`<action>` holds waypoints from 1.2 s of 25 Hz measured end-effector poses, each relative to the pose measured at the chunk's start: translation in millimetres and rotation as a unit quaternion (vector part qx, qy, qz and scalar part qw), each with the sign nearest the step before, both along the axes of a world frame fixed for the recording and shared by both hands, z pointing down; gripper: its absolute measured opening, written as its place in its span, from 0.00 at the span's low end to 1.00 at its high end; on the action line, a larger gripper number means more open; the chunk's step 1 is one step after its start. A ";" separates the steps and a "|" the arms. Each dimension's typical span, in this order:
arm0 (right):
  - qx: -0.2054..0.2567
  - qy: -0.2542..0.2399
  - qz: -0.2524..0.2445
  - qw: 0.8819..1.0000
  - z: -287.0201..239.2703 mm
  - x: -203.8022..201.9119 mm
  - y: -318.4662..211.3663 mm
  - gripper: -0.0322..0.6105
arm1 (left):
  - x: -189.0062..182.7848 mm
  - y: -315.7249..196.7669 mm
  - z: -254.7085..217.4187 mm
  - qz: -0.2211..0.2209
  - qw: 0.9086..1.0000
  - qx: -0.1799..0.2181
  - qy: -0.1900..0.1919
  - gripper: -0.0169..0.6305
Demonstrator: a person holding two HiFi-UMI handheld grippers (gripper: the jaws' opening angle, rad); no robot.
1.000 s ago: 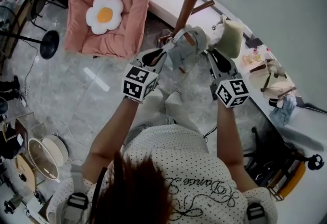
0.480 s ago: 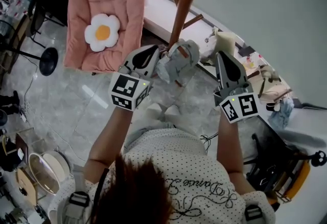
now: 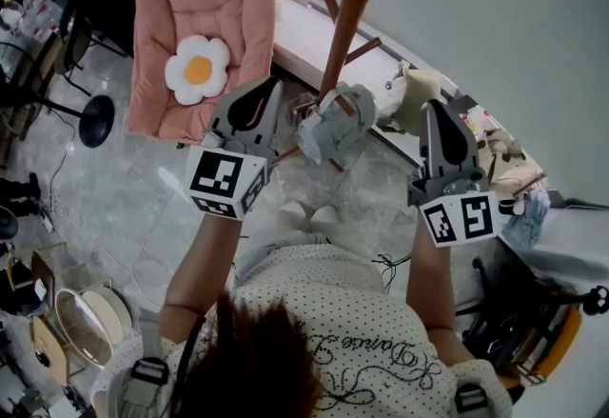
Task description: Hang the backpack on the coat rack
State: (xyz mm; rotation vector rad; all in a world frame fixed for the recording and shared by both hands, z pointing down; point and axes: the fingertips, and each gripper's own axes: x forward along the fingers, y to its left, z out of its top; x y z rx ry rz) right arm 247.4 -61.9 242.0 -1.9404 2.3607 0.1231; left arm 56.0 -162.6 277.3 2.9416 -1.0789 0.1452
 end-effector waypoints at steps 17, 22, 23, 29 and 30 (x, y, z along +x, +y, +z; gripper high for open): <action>-0.005 -0.013 -0.002 1.000 -1.0 3.8 12.6 0.07 | 1.9 7.9 -16.6 0.000 0.999 0.024 0.027 0.04; -0.008 -0.014 0.003 1.000 1.9 11.4 14.9 0.07 | 9.7 9.5 -11.3 0.003 1.000 0.018 0.019 0.04; -0.009 -0.015 0.004 1.000 3.2 12.4 14.8 0.07 | 10.3 9.5 -10.5 0.003 1.000 0.017 0.017 0.04; -0.013 -0.015 0.003 1.000 8.7 12.1 11.8 0.07 | 8.0 8.3 -5.4 -0.002 1.000 0.014 0.011 0.03; -0.013 -0.014 0.002 1.000 8.4 11.7 11.2 0.07 | 7.4 8.3 -5.0 -0.004 1.000 0.014 0.011 0.04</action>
